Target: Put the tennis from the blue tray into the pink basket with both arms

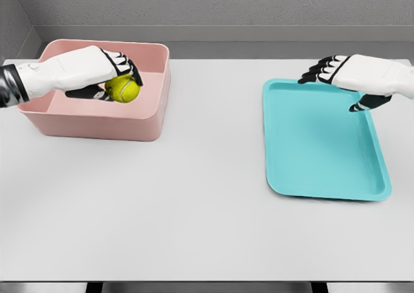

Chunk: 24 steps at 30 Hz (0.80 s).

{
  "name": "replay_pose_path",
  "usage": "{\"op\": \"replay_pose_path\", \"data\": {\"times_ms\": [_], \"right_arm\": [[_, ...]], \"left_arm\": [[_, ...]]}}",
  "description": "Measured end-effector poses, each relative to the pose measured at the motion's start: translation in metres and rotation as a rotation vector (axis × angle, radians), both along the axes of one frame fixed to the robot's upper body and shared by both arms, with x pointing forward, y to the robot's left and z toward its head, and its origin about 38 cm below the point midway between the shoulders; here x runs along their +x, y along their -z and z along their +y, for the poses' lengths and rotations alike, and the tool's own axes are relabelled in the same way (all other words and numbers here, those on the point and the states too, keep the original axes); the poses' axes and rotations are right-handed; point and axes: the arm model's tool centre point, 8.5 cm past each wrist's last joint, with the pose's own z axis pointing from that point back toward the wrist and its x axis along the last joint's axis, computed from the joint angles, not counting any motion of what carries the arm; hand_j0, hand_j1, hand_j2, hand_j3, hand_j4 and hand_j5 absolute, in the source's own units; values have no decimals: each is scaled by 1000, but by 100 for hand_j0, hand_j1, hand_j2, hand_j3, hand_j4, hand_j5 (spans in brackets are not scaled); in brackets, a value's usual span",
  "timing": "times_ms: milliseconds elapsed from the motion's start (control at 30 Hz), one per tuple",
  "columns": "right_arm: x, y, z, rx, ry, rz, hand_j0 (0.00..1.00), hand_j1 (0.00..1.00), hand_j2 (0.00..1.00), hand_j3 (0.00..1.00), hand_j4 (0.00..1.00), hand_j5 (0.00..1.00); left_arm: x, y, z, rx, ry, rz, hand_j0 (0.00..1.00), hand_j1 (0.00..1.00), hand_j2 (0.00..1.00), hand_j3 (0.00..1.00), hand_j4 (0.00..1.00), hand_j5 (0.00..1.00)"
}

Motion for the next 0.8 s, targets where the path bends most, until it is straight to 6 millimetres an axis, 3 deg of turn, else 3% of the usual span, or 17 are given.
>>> {"op": "replay_pose_path", "data": {"times_ms": [467,667,733,800], "right_arm": [[0,-1,-1,-2,2,-2,100,100,100,100,100,100],[0,-1,-1,-2,2,-2,100,100,100,100,100,100],[0,-1,-1,-2,2,-2,100,100,100,100,100,100],[0,0,-1,-2,2,0,100,100,100,100,100,100]], "left_arm": [[40,25,19,4,-136,58,44,44,44,44,44,44],[46,37,20,4,-160,84,44,44,44,44,44,44],[47,39,20,3,-162,86,47,47,47,47,47,47],[47,38,19,2,-163,85,61,61,61,61,61,61]]}}
